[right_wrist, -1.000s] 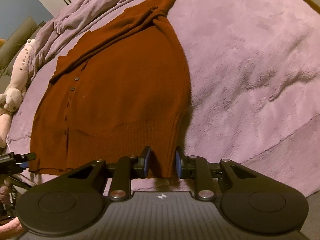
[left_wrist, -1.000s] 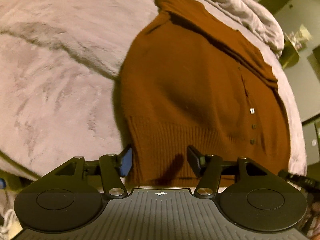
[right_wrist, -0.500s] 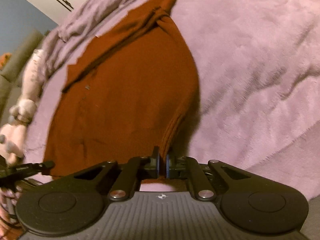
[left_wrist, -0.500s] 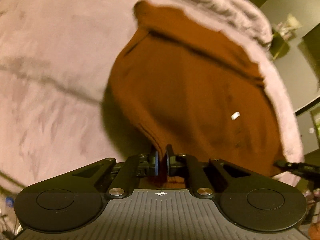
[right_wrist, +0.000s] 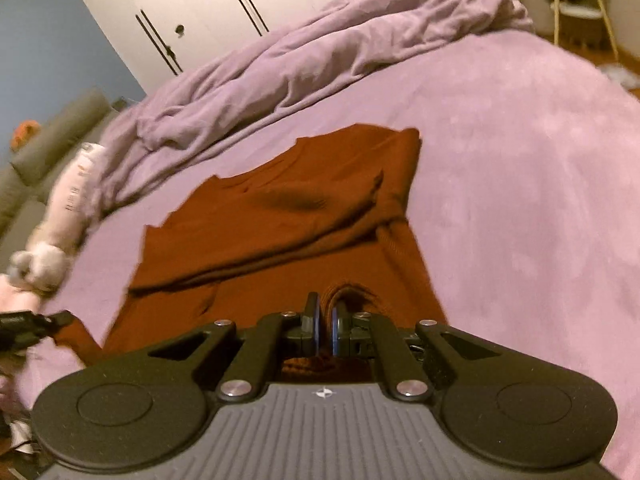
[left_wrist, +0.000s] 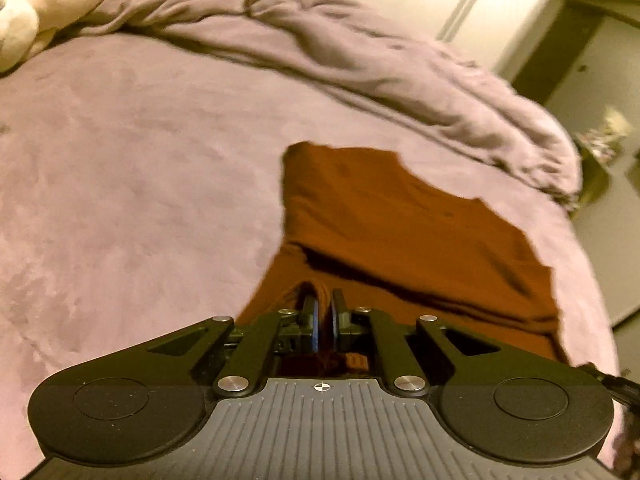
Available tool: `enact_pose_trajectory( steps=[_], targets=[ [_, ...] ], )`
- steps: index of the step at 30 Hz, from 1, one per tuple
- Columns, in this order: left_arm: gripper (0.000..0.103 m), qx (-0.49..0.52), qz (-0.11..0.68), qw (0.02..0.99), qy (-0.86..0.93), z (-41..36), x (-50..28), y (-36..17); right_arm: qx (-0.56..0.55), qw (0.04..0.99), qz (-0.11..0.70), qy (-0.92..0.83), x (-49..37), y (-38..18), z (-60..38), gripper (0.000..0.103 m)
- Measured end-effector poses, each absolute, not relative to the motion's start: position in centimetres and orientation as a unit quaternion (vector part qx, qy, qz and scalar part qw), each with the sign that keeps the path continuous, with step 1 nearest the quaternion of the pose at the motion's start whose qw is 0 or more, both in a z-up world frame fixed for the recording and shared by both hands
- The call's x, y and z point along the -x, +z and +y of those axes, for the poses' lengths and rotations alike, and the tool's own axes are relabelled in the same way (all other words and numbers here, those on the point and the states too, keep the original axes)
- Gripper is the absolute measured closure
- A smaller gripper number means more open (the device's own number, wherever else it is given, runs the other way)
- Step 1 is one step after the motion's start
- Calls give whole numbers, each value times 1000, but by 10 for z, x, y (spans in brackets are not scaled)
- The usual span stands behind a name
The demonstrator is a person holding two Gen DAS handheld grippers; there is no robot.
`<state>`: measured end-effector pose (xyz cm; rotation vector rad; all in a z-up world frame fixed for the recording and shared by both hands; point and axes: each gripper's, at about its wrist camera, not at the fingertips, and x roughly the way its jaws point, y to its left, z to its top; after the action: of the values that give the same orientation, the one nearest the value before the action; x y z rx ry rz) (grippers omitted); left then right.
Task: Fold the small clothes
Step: 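Lift the ribbed hem with both grippers and fold it over the body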
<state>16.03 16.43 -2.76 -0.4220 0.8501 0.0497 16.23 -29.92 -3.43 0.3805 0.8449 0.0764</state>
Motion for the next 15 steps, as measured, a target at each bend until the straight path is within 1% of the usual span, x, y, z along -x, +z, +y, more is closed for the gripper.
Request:
enact_pose_trajectory(
  steps=[3, 6, 7, 8, 10, 11, 12, 13, 14, 15],
  targets=[
    [94, 201, 422, 883, 49, 164, -177, -42, -154, 895, 418, 19, -181, -45, -294, 98],
    [82, 202, 416, 886, 45, 171, -178, -47, -147, 898, 414, 15, -182, -46, -296, 97],
    [74, 192, 406, 892, 50, 173, -176, -46, -151, 903, 403, 17, -179, -44, -299, 96],
    [73, 185, 398, 897, 51, 176, -176, -43, -152, 906, 393, 19, -175, -41, -303, 96],
    [72, 175, 386, 905, 34, 182, -170, -40, -132, 918, 374, 9, -170, -36, -309, 86],
    [70, 167, 382, 909, 24, 184, -169, -39, -115, 923, 368, 7, -168, -35, -311, 84],
    [65, 157, 381, 911, 13, 184, -169, -40, -99, 927, 362, 11, -166, -34, -312, 83],
    [61, 145, 384, 912, 2, 182, -170, -42, -88, 929, 358, 20, -164, -35, -314, 79],
    [59, 134, 389, 911, -8, 179, -172, -45, -83, 929, 359, 29, -164, -37, -315, 75],
    [58, 125, 395, 910, -16, 176, -174, -50, -81, 928, 361, 37, -165, -41, -317, 68]
  ],
)
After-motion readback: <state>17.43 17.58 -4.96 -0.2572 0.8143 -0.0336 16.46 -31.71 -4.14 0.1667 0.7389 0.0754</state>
